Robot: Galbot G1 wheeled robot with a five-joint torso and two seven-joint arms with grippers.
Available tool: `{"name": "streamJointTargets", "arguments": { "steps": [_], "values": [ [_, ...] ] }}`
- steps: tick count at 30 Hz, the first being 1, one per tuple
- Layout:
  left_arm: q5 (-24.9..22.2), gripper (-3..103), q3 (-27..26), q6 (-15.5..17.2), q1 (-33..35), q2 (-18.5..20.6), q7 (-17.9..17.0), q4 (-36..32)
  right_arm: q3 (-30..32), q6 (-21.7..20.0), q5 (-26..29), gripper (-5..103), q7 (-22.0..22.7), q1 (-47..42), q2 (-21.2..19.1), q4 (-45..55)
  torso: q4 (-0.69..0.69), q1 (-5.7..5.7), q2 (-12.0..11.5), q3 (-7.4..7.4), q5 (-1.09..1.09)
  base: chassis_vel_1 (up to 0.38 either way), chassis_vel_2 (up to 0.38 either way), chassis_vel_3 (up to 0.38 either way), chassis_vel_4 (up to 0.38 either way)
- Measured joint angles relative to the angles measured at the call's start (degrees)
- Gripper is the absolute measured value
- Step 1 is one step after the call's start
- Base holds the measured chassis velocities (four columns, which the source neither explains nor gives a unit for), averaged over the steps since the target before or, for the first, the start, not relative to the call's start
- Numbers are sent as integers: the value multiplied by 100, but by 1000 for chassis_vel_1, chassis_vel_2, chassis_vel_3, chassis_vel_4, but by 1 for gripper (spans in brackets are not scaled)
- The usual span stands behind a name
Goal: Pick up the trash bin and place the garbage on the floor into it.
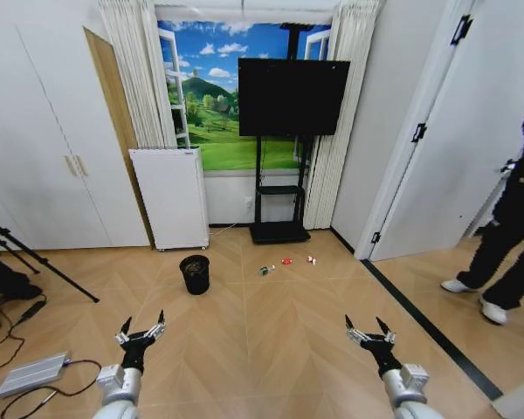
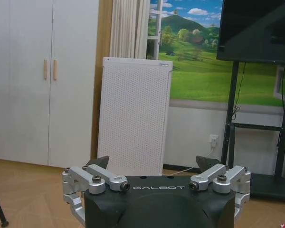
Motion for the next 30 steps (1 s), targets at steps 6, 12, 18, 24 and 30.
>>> {"name": "streamJointTargets", "arguments": {
  "steps": [6,12,18,24,30],
  "values": [
    [10,100,101,-10,-82,40,56,-85,5,15,20,100,-16,25,2,0,-1,0,0,0,0,0,0,0,0],
    [21,100,124,-41,-93,37,68,-95,-4,16,12,100,-16,26,4,0,0,0,0,0,0,0,0,0,0],
    [13,100,83,-80,-67,54,73,-65,-5,16,3,100,-15,22,-13,8,0,0,0,0,0,0,0,0,0],
    [22,100,89,-80,-74,39,70,-66,-2,40,-38,100,-15,7,-16,19,0,0,0,0,0,0,0,0,0],
    [39,100,98,-80,-52,10,66,-70,12,65,-33,100,-2,-2,-21,31,0,0,0,0,0,0,0,0,0]
  ]
}}
